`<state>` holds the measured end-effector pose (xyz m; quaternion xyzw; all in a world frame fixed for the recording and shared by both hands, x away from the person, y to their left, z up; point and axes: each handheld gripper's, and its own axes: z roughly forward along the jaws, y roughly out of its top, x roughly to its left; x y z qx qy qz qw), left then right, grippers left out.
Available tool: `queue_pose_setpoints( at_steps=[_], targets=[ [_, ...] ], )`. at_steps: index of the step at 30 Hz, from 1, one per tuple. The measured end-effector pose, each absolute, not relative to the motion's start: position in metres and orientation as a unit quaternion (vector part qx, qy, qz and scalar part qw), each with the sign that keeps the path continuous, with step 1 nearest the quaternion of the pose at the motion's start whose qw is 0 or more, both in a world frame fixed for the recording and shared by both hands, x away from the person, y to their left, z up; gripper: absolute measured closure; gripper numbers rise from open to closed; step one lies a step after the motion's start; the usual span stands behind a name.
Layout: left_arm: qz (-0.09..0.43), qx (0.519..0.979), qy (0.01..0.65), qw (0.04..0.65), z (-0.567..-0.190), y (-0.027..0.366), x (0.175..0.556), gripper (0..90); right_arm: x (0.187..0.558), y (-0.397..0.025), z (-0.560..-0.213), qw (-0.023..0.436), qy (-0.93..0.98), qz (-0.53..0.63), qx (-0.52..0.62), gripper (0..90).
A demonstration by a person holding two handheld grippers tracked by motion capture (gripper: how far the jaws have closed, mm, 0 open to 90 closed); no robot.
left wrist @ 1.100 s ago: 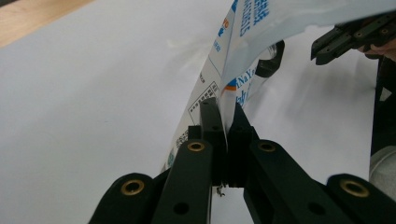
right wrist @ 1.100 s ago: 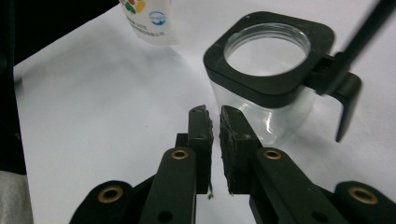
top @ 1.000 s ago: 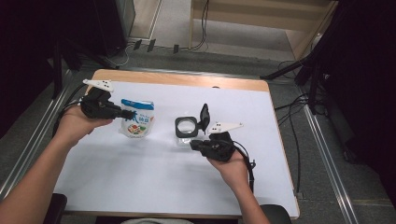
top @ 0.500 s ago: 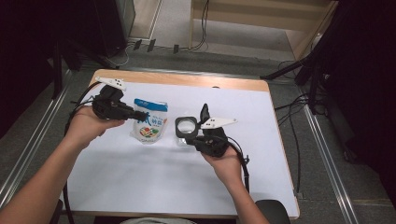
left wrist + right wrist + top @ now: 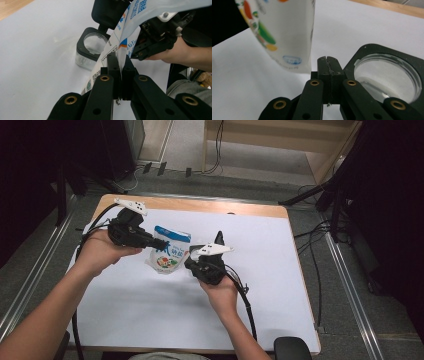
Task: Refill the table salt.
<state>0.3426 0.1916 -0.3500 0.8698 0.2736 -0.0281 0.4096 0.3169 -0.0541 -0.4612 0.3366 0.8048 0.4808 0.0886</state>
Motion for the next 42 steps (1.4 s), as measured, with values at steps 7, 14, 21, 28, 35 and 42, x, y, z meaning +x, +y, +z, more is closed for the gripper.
queue_pose_setpoints(
  at_steps=[7,14,21,28,35,42],
  targets=[
    [-0.037,0.868,0.282,0.407,-0.351,0.188,0.347,90.0,0.317,-0.038,-0.471,0.108,0.788,0.499,0.345,90.0],
    [-0.045,0.862,0.304,0.404,-0.353,0.187,0.355,90.0,0.311,-0.031,-0.482,0.135,0.772,0.513,0.349,90.0],
    [-0.045,0.854,0.326,0.404,-0.356,0.182,0.361,90.0,0.312,-0.028,-0.486,0.131,0.772,0.511,0.353,90.0],
    [-0.053,0.851,0.336,0.400,-0.359,0.176,0.368,90.0,0.313,-0.024,-0.491,0.138,0.774,0.509,0.351,90.0],
    [-0.042,0.849,0.342,0.401,-0.356,0.174,0.366,90.0,0.311,-0.016,-0.498,0.166,0.780,0.500,0.336,90.0],
    [-0.041,0.843,0.352,0.406,-0.356,0.176,0.369,90.0,0.311,-0.016,-0.497,0.170,0.776,0.505,0.336,90.0]
  ],
)
